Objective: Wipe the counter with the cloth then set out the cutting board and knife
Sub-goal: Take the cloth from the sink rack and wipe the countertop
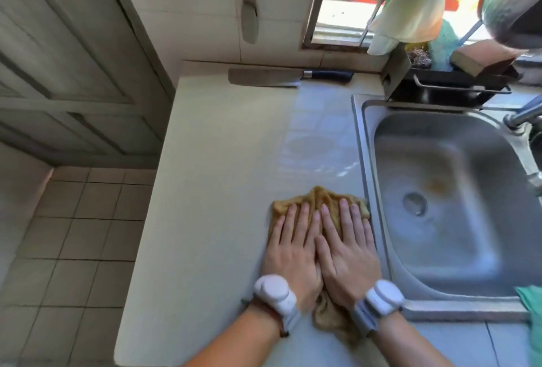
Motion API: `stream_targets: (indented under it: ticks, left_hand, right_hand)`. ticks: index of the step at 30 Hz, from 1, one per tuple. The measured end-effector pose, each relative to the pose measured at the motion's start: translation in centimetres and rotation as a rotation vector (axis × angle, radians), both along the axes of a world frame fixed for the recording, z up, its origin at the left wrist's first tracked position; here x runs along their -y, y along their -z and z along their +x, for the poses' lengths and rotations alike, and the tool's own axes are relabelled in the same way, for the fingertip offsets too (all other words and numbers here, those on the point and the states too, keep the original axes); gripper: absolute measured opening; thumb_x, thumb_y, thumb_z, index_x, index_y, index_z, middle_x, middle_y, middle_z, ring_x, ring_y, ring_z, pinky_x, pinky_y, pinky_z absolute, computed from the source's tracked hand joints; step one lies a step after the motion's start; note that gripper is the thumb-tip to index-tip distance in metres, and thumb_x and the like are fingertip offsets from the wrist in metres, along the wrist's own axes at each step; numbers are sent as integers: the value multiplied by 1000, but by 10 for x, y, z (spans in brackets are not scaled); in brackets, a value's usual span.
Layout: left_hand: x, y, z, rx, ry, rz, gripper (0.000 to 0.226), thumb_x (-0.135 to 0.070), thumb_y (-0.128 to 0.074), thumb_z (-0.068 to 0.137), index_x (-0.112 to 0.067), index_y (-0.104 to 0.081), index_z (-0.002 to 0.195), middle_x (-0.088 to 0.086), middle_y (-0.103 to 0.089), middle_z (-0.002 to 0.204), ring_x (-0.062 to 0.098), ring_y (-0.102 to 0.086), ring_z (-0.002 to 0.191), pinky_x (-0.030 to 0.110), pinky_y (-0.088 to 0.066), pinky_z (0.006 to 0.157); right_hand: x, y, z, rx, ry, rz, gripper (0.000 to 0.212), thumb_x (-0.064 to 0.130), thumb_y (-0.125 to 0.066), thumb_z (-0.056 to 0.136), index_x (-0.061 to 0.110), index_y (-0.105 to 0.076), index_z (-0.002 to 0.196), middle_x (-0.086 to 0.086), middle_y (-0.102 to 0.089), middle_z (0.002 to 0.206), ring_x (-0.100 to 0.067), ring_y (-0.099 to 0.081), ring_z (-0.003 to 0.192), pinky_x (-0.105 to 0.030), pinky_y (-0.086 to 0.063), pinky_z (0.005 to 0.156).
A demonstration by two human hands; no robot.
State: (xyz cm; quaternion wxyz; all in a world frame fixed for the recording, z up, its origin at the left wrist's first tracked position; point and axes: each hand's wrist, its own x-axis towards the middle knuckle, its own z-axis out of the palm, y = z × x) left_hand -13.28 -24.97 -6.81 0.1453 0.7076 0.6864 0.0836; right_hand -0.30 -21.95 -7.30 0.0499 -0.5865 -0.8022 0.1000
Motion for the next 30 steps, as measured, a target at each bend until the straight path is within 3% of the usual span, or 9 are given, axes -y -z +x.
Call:
stream_targets:
  ticks: [7, 13, 18, 21, 25, 30]
  left_hand:
    - [-196, 6, -43, -24, -189, -42, 56, -43, -27, 101, -32, -17, 155, 5, -9, 167, 25, -5, 153, 42, -2, 125]
    - [-223, 2, -64, -58, -158, -69, 59, -47, -23, 100, -33, -12, 156, 4, -3, 167, 24, 0, 154, 41, 0, 125]
    - [-126, 0, -56, -88, -98, -37, 61, -46, -27, 100, -27, -15, 156, 10, -8, 167, 27, -6, 153, 42, -5, 125]
    - [-27, 0, -58, -112, -4, -35, 68, -48, -32, 94, -24, -18, 156, 15, -12, 165, 31, -10, 153, 46, -11, 124]
    - [100, 10, -64, -149, -16, -51, 74, -52, -39, 91, -25, -18, 156, 13, -13, 165, 30, -11, 153, 48, -18, 122]
    - [125, 13, -83, -136, -66, -63, 71, -53, -40, 89, -30, -24, 154, 8, -19, 165, 27, -18, 152, 47, -18, 121]
  right_hand:
    - [-204, -3, -54, 31, 99, -82, 65, 60, -7, 96, 35, -10, 157, -8, -3, 168, -27, 1, 153, -46, 0, 124]
    - [-226, -10, -66, 41, 103, -117, 63, 61, -9, 98, 37, -7, 156, -7, 2, 168, -26, 5, 153, -45, 4, 123]
    - [-125, -6, -53, 33, 40, -103, 62, 53, -15, 102, 27, -9, 158, -11, -1, 167, -28, 3, 153, -48, 0, 123]
    - [-26, -4, -39, 30, -3, -63, 65, 52, -26, 100, 22, -17, 157, -15, -8, 166, -32, -4, 153, -50, -8, 123]
    - [94, 3, -38, 26, -62, -67, 68, 55, -26, 99, 21, -17, 157, -15, -8, 166, -31, -3, 153, -52, -12, 122]
    - [103, 3, -62, 26, -105, -80, 67, 58, -22, 99, 26, -16, 157, -15, -7, 166, -32, -3, 153, -54, -10, 121]
